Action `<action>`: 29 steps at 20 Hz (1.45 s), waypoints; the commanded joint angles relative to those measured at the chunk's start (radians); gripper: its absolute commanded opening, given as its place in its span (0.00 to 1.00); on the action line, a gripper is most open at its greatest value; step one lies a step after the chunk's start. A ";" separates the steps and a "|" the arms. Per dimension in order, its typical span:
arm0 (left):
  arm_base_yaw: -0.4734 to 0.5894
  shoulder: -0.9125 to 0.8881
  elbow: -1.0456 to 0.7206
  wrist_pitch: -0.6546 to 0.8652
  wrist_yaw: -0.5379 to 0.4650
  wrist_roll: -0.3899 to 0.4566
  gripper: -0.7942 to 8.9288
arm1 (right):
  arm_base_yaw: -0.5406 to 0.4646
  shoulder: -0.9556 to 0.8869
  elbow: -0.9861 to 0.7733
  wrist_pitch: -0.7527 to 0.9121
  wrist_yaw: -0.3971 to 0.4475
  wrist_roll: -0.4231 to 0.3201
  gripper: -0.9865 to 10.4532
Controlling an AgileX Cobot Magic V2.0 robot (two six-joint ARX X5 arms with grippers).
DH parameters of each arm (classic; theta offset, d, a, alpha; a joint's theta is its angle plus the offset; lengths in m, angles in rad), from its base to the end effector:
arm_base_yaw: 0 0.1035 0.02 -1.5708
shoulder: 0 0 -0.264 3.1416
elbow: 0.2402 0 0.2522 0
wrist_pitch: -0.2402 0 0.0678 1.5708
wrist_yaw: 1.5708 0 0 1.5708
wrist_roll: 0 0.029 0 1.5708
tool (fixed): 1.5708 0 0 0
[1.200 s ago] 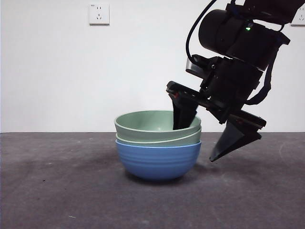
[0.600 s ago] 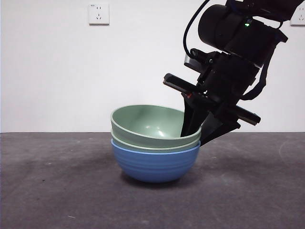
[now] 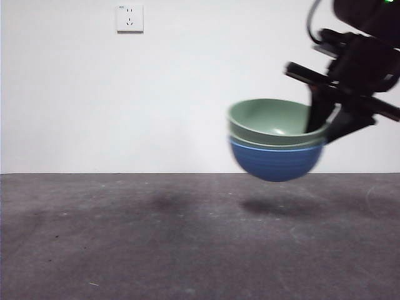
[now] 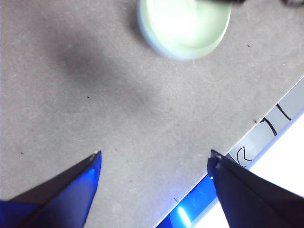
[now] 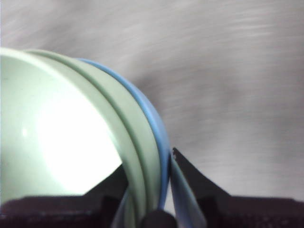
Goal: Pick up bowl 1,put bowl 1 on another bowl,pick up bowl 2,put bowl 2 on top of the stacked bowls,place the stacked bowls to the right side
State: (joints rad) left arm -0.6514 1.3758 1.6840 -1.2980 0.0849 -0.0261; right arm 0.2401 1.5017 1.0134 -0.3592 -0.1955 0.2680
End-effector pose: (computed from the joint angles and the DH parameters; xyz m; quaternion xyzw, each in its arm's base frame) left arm 0.1871 -0.1457 0.4131 0.1220 0.4601 -0.3107 0.8227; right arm 0.2997 0.0792 0.2328 0.1098 0.4337 0.1403 0.8833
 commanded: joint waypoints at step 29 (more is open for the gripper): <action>-0.004 -0.001 0.002 0.032 -0.003 0.009 0.47 | -0.136 0.024 0.005 -0.081 0.011 -0.108 0.42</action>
State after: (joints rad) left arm -0.6514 1.3758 1.6840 -1.2724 0.0849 -0.0257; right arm 0.1036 1.5276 1.0245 -0.4477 -0.1852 0.1749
